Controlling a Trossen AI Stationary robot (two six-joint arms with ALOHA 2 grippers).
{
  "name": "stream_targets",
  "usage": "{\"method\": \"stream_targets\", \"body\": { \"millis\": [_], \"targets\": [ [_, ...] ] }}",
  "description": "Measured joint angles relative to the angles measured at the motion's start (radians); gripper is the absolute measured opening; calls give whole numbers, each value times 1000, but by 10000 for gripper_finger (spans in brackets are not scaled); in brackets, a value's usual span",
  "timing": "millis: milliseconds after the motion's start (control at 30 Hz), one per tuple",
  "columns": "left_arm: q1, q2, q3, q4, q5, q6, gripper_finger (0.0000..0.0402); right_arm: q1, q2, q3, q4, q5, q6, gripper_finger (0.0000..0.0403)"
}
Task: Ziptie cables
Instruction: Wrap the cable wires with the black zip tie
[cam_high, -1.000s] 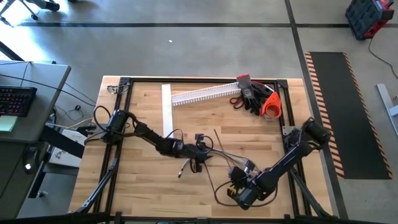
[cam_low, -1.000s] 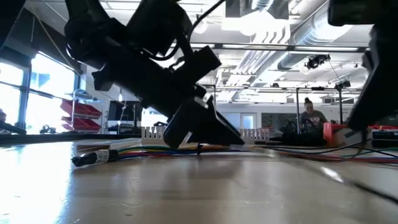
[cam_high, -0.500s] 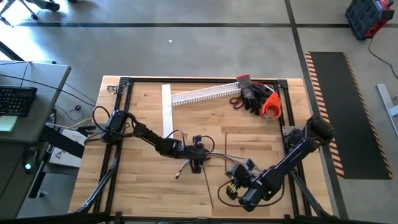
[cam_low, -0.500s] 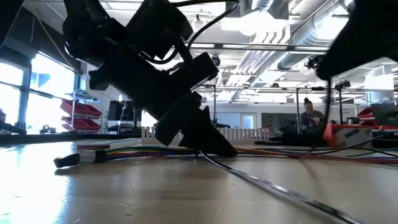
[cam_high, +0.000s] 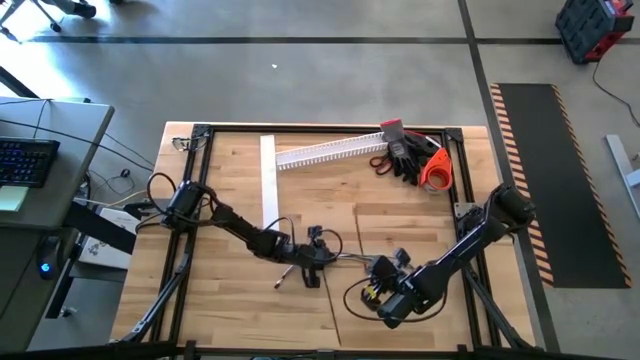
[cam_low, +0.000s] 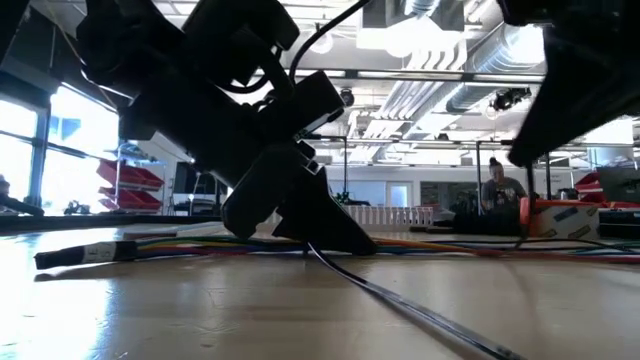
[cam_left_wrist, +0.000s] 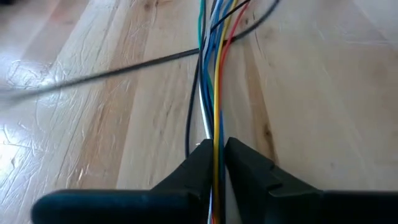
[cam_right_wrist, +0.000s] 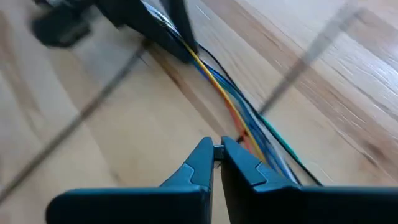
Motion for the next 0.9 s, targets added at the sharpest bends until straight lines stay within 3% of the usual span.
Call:
{"method": "stream_targets", "body": {
  "millis": [467, 700, 900],
  "targets": [
    [-4, 1, -1, 5, -16, 26, 19, 41, -2, 0, -46, -28, 96, 0],
    [-4, 3, -2, 27, -16, 32, 19, 27, -2, 0, 88, -59, 6, 0],
    [-35, -3, -3, 71, 3, 149, 32, 11, -2, 0, 69, -45, -13, 0]
  ]
}}
